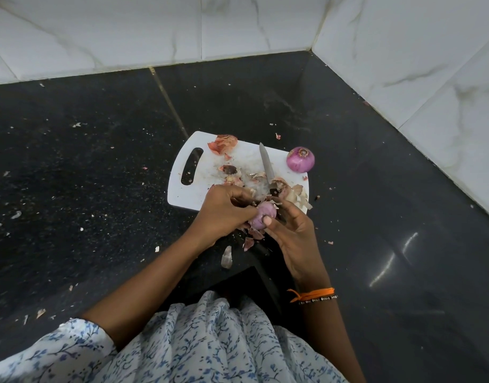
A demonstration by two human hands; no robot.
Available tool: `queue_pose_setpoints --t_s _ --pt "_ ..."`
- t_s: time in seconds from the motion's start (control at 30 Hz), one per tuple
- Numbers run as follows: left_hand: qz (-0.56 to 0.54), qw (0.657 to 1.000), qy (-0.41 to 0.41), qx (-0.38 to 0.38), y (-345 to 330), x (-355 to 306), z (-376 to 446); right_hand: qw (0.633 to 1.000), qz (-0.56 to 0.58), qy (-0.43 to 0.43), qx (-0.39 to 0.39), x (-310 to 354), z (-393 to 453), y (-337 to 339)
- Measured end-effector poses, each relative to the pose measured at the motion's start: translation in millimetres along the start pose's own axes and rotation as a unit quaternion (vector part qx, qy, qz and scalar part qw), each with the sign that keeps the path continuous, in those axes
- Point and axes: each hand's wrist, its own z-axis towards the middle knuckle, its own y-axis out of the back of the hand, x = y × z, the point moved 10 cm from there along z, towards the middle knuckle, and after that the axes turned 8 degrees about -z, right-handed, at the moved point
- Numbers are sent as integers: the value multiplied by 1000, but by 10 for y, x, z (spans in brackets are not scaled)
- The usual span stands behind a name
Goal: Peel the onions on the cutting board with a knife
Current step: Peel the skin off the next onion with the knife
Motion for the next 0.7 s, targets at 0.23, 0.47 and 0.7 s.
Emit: queue_pose_setpoints --t_s 0.23,0.47,0.7 --pt "-79 996 28 1 -3 58 -5 999 43 -6 -18 15 8 22" --pt "-36 999 -27 -4 -40 -68 -39 1000 27 7 -11 34 3 14" --pt "-6 999 -25 -37 33 -56 -6 997 75 -9 -4 -30 13 22"
